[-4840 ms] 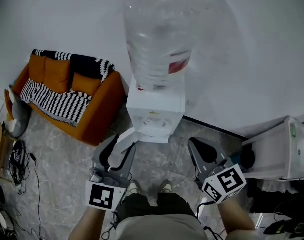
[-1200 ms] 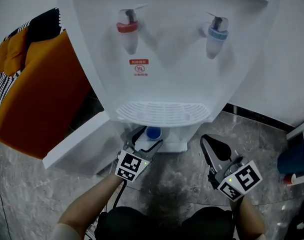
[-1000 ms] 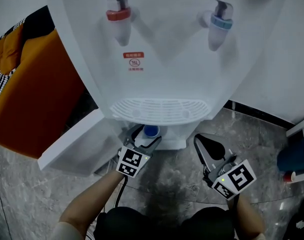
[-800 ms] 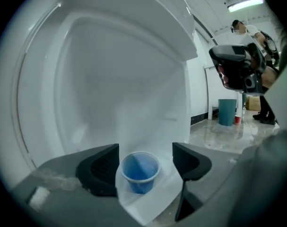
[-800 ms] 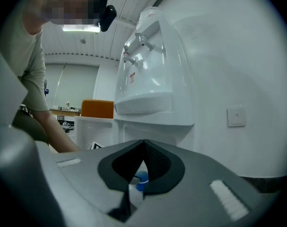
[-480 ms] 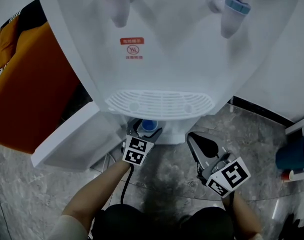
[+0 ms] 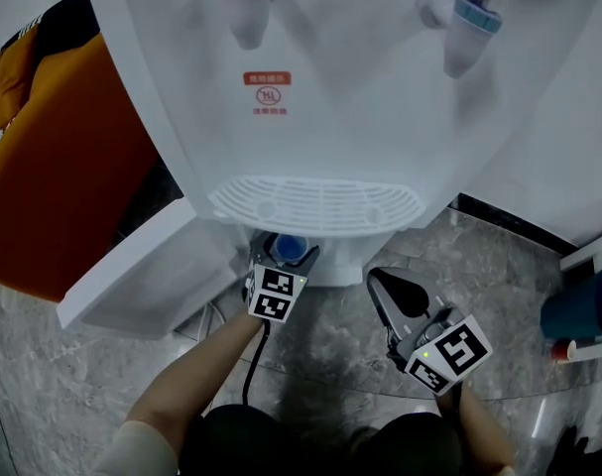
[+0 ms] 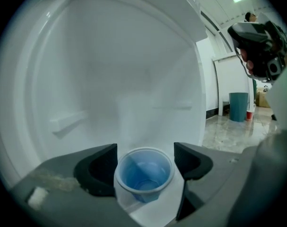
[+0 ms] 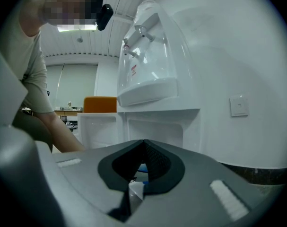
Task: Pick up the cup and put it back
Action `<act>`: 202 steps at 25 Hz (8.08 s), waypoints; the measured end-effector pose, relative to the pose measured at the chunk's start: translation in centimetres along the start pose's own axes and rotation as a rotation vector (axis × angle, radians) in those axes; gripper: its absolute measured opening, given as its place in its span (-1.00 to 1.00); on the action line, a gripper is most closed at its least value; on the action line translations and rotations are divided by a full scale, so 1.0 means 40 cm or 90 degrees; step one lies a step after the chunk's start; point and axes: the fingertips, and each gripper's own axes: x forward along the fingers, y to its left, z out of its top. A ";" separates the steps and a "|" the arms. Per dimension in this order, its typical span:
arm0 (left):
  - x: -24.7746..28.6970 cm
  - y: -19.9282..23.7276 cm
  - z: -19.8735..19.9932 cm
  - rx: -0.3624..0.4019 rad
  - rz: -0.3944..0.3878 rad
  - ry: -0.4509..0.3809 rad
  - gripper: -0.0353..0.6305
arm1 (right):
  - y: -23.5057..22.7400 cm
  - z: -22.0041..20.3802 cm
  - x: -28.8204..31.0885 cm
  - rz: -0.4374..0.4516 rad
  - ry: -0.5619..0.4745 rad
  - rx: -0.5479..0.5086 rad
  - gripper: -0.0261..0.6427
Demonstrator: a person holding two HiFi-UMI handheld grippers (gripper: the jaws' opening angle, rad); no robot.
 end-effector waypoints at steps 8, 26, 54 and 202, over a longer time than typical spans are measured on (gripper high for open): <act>0.018 0.012 0.001 -0.025 0.031 -0.024 0.24 | 0.007 -0.012 0.001 0.005 0.011 -0.002 -0.91; 0.022 0.016 0.009 -0.029 0.053 -0.046 0.45 | 0.003 -0.040 -0.003 0.014 0.026 0.006 -0.91; -0.106 -0.075 0.090 0.038 -0.073 -0.069 0.27 | 0.005 0.017 -0.029 0.005 0.032 -0.084 -0.91; -0.870 0.234 1.719 -0.091 -0.078 -0.070 0.39 | 0.212 1.739 -0.227 -0.105 0.080 0.050 -0.91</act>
